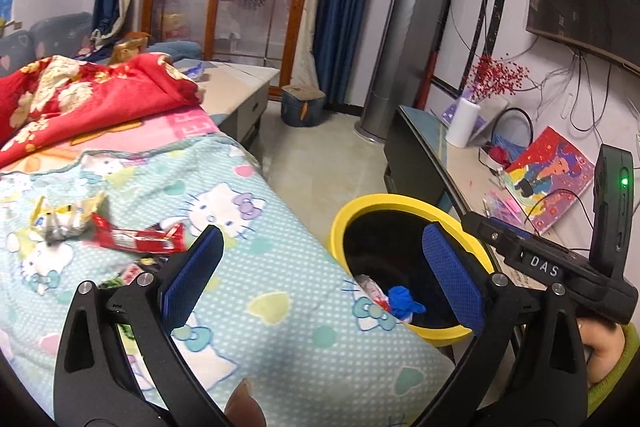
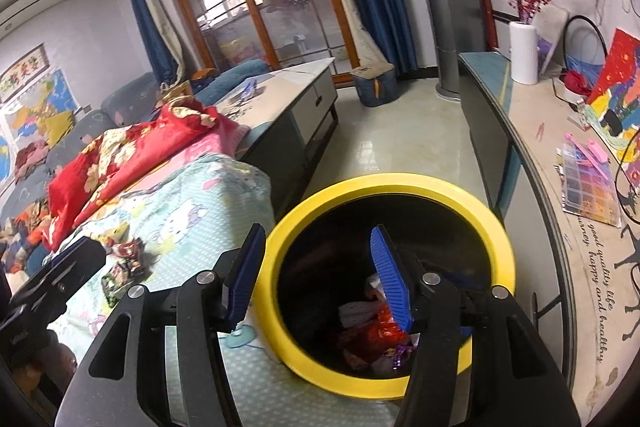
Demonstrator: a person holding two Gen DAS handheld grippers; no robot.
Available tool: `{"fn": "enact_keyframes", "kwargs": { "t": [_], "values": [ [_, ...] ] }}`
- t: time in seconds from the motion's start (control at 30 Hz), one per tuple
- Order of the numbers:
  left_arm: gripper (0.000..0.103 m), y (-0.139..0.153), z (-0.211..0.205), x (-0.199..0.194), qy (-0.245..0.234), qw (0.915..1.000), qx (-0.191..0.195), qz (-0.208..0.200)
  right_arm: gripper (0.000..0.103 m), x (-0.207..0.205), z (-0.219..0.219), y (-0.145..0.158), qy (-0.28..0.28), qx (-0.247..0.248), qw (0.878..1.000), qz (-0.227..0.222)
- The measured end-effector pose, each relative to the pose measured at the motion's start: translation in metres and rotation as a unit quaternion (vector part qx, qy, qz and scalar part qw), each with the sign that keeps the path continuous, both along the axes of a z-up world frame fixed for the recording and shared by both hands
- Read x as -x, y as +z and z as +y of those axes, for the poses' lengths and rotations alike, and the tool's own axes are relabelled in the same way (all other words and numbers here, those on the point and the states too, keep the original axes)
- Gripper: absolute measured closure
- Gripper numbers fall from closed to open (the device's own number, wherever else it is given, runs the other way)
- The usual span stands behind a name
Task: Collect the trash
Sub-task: 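Move both tools back over the snack bags on the bed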
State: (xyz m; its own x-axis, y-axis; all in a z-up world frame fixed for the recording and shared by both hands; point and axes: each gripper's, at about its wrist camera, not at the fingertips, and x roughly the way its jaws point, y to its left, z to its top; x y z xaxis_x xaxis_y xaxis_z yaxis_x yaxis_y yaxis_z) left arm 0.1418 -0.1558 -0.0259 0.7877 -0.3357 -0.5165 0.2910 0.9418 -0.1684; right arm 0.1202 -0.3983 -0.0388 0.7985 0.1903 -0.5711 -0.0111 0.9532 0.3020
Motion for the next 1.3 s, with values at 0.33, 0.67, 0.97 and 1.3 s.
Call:
{"fn": "enact_keyframes", "kwargs": {
  "t": [0.33, 0.67, 0.97, 1.3],
  "values": [
    [0.011, 0.004, 0.033, 0.005, 0.034, 0.9993, 0.012, -0.007, 0.050, 0.002, 0.047, 0.009, 0.051, 0.020, 0.998, -0.007],
    [0.011, 0.005, 0.071, 0.006, 0.075, 0.9966, 0.035, -0.005, 0.050, 0.005, 0.094, 0.011, 0.095, 0.034, 0.995, -0.006],
    [0.011, 0.007, 0.118, -0.001, 0.127, 0.9894, 0.070, 0.007, 0.050, 0.004, 0.137, 0.010, 0.143, 0.036, 0.989, 0.006],
    [0.011, -0.003, 0.173, -0.012, 0.183, 0.9760, 0.110, 0.043, 0.050, -0.005, 0.184, 0.000, 0.188, 0.030, 0.981, 0.029]
  ]
}}
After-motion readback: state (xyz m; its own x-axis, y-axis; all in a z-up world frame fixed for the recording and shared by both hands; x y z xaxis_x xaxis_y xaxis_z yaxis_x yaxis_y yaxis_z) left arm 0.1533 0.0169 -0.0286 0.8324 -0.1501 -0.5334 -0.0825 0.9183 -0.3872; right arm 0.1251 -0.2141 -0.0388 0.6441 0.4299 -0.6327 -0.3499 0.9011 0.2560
